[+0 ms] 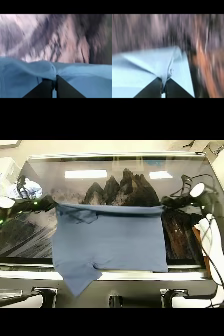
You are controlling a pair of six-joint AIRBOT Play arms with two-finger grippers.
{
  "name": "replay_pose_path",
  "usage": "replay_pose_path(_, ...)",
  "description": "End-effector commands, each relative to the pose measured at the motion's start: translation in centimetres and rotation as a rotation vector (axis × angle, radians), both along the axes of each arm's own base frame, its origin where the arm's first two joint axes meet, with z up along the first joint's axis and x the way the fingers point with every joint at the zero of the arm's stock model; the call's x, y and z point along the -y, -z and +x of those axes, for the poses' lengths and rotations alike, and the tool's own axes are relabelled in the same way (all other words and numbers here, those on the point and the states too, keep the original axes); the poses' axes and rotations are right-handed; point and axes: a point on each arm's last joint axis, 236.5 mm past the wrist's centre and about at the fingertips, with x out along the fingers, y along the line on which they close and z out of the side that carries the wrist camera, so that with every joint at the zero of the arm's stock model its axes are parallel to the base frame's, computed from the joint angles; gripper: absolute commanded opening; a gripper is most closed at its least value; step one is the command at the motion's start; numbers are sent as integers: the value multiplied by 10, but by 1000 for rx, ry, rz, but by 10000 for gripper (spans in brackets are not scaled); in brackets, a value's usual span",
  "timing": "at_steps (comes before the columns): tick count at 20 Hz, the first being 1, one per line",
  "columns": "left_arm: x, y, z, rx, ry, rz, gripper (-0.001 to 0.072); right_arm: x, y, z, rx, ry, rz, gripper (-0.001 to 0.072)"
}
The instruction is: Fold the clothes and pants, and hang the long-sleeved shirts on hangers.
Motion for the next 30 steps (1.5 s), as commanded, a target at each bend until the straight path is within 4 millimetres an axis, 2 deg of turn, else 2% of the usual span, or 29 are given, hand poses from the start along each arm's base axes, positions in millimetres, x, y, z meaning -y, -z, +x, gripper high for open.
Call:
replay_pose_path(1, -9, 20, 56, 55, -57, 17, 20, 12, -10, 77, 272, 154, 11, 35)
replay_pose_path(4, 1, 30, 83, 106, -50, 50, 20, 23, -14, 98, 370, 187, -6, 35)
replay_pose_path(7, 11, 40, 100, 152, -77, 73, 21, 36, -9, 107, 400, 224, -12, 35)
replay_pose_path(8, 17, 43, 102, 156, -73, 77, 21, 36, 0, 105, 376, 221, -12, 35)
replay_pose_path(11, 40, 68, 99, 115, -40, 71, 21, 28, 45, 89, 230, 215, 11, 35)
replay_pose_path(12, 44, 72, 97, 101, -34, 64, 21, 27, 50, 87, 211, 237, 31, 35)
replay_pose_path(13, 45, 67, 95, 100, -29, 58, 21, 32, 45, 87, 214, 248, 32, 35)
replay_pose_path(15, 35, 37, 88, 116, -20, 45, 21, 43, 22, 78, 179, 242, 32, 36)
replay_pose_path(17, 24, 3, 63, 86, 26, 17, 21, 51, 6, 45, 61, 155, 8, 36)
replay_pose_path(18, 22, -1, 37, 13, 91, 9, 21, 50, 8, 17, -39, 95, 1, 36)
replay_pose_path(19, 20, 10, 6, -101, 164, 21, 21, 46, 17, -17, -178, 47, 1, 36)
replay_pose_path(21, 25, 59, -58, -379, 225, 10, 21, 34, 40, -74, -409, -16, 31, 36)
replay_pose_path(23, 30, 94, -90, -483, 240, -10, 21, 27, 66, -104, -508, -36, 50, 35)
replay_pose_path(24, 31, 106, -99, -508, 229, -17, 21, 26, 76, -112, -530, -46, 53, 35)
replay_pose_path(26, 32, 119, -110, -540, 224, -22, 21, 26, 83, -118, -541, -66, 49, 35)
replay_pose_path(30, 31, 121, -117, -563, 235, -18, 21, 28, 84, -114, -519, -80, 40, 35)
